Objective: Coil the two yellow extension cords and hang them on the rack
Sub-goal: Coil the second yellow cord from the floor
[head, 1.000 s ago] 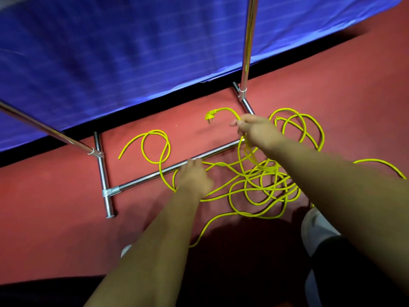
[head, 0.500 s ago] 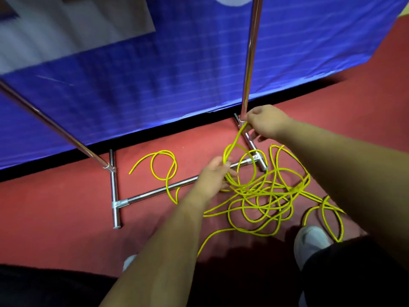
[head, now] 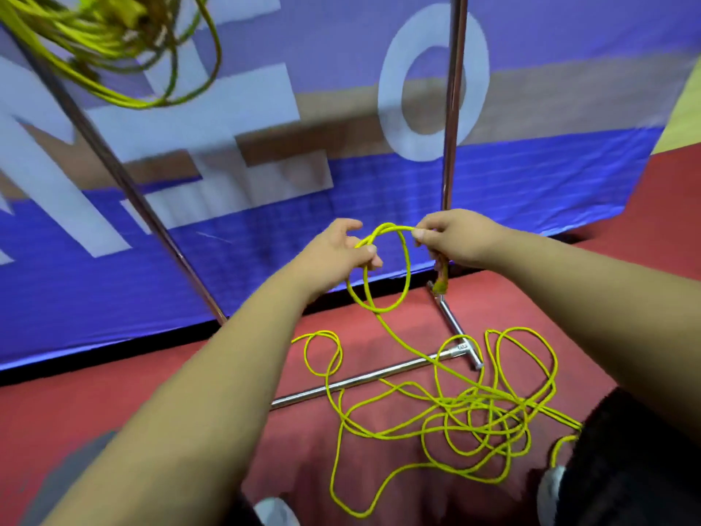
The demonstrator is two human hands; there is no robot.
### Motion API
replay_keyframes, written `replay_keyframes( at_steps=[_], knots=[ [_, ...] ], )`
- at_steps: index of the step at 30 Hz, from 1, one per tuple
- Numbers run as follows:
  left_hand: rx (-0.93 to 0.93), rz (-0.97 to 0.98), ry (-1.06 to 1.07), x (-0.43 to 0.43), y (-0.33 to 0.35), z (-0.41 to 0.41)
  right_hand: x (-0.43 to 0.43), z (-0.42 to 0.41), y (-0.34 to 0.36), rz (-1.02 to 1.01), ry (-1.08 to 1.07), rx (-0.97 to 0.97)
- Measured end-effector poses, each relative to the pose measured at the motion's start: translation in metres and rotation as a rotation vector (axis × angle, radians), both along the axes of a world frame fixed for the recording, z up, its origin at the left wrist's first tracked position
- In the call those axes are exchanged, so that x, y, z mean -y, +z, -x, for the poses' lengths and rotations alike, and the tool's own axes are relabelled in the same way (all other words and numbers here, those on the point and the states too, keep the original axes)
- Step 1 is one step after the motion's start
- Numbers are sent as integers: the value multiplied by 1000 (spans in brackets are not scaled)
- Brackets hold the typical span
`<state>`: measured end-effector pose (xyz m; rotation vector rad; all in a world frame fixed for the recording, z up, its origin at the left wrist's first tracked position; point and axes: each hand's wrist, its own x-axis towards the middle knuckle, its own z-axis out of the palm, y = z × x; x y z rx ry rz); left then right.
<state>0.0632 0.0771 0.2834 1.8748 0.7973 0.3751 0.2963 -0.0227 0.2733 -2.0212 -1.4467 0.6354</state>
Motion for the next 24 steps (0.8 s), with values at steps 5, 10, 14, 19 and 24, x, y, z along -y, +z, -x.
replay_keyframes(
  at_steps=[5, 10, 14, 19, 24],
  knots=[
    [-74, -14, -81, 7, 39, 19, 14, 36, 8, -113, 0, -196],
    [9, 137, 171, 17, 23, 34, 8, 56, 10, -10, -57, -314],
    [129, 127, 349, 3, 37, 38, 14, 53, 5, 65, -66, -177],
    [243, 225, 413, -11, 31, 48, 18, 49, -10, 235, -9, -540],
    [319, 336, 404, -16, 29, 49, 8, 69, -16, 202, -49, -646]
  ],
)
